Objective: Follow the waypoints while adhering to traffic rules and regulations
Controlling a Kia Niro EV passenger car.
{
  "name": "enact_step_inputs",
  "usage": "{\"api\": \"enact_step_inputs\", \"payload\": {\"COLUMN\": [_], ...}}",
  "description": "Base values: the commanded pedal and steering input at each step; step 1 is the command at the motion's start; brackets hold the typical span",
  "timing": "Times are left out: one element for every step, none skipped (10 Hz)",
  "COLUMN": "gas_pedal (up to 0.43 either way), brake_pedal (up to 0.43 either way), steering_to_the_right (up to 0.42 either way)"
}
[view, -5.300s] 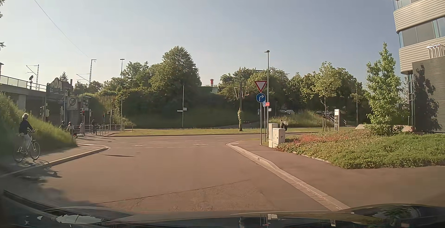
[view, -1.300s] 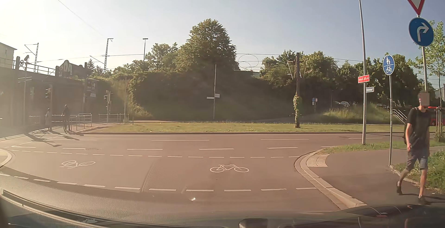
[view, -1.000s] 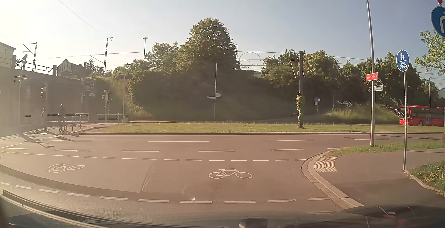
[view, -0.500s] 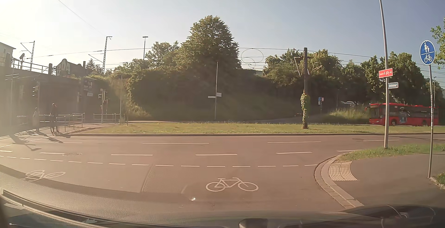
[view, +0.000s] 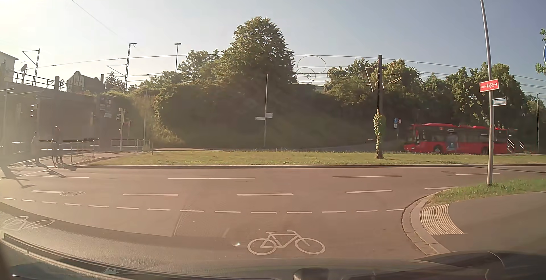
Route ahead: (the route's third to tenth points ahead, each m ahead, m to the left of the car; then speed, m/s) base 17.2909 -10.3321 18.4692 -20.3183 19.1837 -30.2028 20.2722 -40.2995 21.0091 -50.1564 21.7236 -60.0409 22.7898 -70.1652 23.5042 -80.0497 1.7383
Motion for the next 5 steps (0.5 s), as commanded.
{"api": "enact_step_inputs", "payload": {"gas_pedal": [0.0,0.0,0.0,0.0,0.0], "brake_pedal": [0.159,0.146,0.14,0.134,0.128], "steering_to_the_right": [-0.014,-0.014,-0.015,-0.015,-0.015]}}
